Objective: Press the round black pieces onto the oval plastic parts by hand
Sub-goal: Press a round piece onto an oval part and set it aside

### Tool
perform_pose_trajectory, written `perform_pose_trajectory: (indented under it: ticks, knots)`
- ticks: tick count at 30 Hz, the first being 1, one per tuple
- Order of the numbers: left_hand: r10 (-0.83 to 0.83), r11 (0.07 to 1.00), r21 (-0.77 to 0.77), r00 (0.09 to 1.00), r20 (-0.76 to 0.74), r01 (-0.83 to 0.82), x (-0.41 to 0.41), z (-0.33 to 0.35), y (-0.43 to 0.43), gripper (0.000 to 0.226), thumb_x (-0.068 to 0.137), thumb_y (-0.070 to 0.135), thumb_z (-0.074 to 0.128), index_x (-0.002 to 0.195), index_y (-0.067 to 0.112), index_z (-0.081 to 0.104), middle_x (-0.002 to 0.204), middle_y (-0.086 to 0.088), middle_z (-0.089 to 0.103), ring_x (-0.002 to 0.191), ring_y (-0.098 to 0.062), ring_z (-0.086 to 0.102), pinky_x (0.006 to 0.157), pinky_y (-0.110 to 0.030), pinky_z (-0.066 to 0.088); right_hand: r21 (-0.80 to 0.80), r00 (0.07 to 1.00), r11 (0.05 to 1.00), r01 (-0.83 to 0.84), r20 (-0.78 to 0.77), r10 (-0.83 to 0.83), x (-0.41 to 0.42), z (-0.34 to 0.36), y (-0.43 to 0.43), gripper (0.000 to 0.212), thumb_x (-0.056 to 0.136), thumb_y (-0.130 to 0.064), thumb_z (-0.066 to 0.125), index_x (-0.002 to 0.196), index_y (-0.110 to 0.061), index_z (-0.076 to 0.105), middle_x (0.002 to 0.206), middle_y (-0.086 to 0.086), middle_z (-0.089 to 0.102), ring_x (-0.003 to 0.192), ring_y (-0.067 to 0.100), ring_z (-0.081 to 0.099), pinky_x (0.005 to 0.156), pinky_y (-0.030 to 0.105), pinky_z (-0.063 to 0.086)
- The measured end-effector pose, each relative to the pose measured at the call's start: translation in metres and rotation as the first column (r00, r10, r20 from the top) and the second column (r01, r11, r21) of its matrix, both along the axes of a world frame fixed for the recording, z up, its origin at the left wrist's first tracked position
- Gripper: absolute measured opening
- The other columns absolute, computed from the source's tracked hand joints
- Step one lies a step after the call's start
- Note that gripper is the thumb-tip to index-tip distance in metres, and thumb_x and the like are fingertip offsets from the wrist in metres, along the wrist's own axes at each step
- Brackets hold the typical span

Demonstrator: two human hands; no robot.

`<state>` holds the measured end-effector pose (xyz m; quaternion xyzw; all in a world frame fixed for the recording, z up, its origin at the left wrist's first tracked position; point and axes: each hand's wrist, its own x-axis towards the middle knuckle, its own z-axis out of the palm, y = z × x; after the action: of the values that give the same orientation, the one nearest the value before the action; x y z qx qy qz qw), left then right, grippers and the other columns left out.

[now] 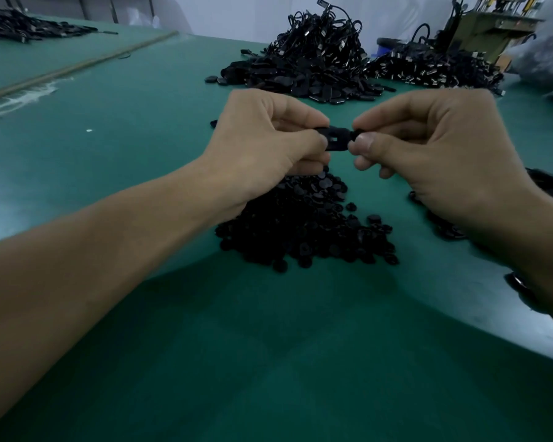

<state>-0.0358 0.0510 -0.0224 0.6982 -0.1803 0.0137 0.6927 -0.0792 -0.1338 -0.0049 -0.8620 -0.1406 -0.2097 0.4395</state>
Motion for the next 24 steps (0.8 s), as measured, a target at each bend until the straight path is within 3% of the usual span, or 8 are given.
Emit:
perform_pose_trajectory:
  ticks: [3,8,14,18,24]
  knots:
    - [-0.033,0.999,-0.013,0.999,0.006,0.033,-0.0023,0.0006,-0.0009,0.014,0.083,-0.007,0.074,0.086,0.006,0.072,0.072,-0.007,0.075,0.072,-0.022,0.076,0.066,-0.024,0.06,-0.007,0.999,0.999,0.04,0.013,-0.04,-0.0013,-0.0011,0.0026,0.012,0.088,-0.012,0.076,0.087,-0.024,0.072,0.074,-0.004,0.075,0.07,0.006,0.072,0.063,0.018,0.056]
    - [-0.072,0.997,-0.015,0.997,0.036,0.073,-0.0054,0.0008,-0.0027,0.014,0.082,-0.01,0.074,0.088,0.003,0.073,0.081,-0.016,0.076,0.071,-0.022,0.076,0.066,-0.023,0.06,-0.021,0.998,0.998,0.059,0.017,-0.059,-0.0017,-0.0018,0.0042,0.011,0.086,-0.019,0.078,0.084,-0.029,0.075,0.067,-0.011,0.069,0.057,-0.004,0.058,0.058,0.011,0.045]
    - [-0.081,0.997,0.008,0.994,0.078,0.08,-0.0055,0.0,-0.0043,0.013,0.083,-0.008,0.075,0.089,0.003,0.073,0.081,-0.015,0.076,0.072,-0.02,0.076,0.066,-0.024,0.06,-0.002,0.997,0.997,0.073,0.025,-0.073,-0.0016,-0.0016,0.0074,0.013,0.086,-0.015,0.078,0.085,-0.027,0.073,0.073,-0.008,0.072,0.065,0.0,0.065,0.062,0.013,0.048]
    - [-0.078,0.997,0.032,0.992,0.1,0.075,-0.0051,0.0005,-0.0037,0.014,0.083,-0.007,0.075,0.089,0.005,0.073,0.08,-0.014,0.076,0.074,-0.021,0.076,0.067,-0.025,0.06,-0.037,0.995,0.995,0.095,0.032,-0.094,-0.0017,-0.0005,0.0063,0.018,0.085,-0.013,0.078,0.084,-0.027,0.067,0.078,-0.004,0.072,0.071,0.011,0.07,0.069,0.025,0.059]
    - [-0.077,0.992,0.114,0.981,0.179,0.057,-0.0038,-0.0016,-0.003,0.018,0.082,-0.007,0.075,0.091,0.009,0.074,0.079,-0.01,0.077,0.074,-0.02,0.076,0.069,-0.027,0.062,-0.129,0.997,0.989,0.069,0.032,-0.065,-0.0015,0.0004,0.0057,0.022,0.084,-0.012,0.079,0.083,-0.029,0.064,0.078,-0.005,0.071,0.072,0.008,0.069,0.073,0.027,0.06]
